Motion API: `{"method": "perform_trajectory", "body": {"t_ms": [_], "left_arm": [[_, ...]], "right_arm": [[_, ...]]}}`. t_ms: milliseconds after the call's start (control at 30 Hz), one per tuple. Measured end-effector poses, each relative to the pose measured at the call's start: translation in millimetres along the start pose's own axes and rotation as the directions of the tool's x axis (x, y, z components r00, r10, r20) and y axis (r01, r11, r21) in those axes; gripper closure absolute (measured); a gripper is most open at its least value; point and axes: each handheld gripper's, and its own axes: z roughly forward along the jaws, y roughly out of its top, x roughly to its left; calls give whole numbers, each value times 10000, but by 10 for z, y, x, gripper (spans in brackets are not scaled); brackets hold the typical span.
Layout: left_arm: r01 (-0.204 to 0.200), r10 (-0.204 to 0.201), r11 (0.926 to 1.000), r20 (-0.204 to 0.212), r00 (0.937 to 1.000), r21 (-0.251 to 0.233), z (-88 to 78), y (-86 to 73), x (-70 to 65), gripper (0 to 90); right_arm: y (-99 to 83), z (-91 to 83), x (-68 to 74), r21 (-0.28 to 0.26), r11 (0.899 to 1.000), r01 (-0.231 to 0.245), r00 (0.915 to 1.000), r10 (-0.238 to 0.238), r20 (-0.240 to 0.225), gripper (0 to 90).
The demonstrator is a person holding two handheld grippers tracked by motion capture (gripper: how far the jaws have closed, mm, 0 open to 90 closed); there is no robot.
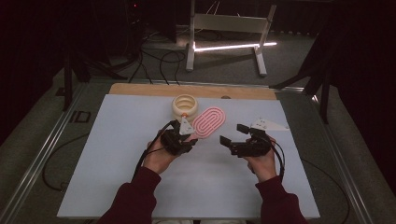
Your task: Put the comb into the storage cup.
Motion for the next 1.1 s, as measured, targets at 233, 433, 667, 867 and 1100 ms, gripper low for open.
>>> {"method": "perform_trajectory", "body": {"t_ms": [233,433,667,867,1100], "left_arm": [[-185,186,9997,69,9998,-184,10,20,-54,699],[-267,272,9992,156,9995,-285,23,35,-90,699],[-514,533,9967,296,9981,-630,7,64,-162,699],[-686,723,9939,407,9966,-866,6,77,-200,699],[-818,864,9917,431,9953,-987,36,84,-232,699]], "right_arm": [[49,95,2,118,9993,-366,9993,367,-92,77],[81,162,23,140,9986,-501,9985,504,-226,80],[87,235,19,274,9966,-772,9968,777,-207,89],[92,255,9,188,9943,-1053,9937,1060,-371,239],[93,282,-21,475,9815,-1857,9778,1893,-896,430]]}}
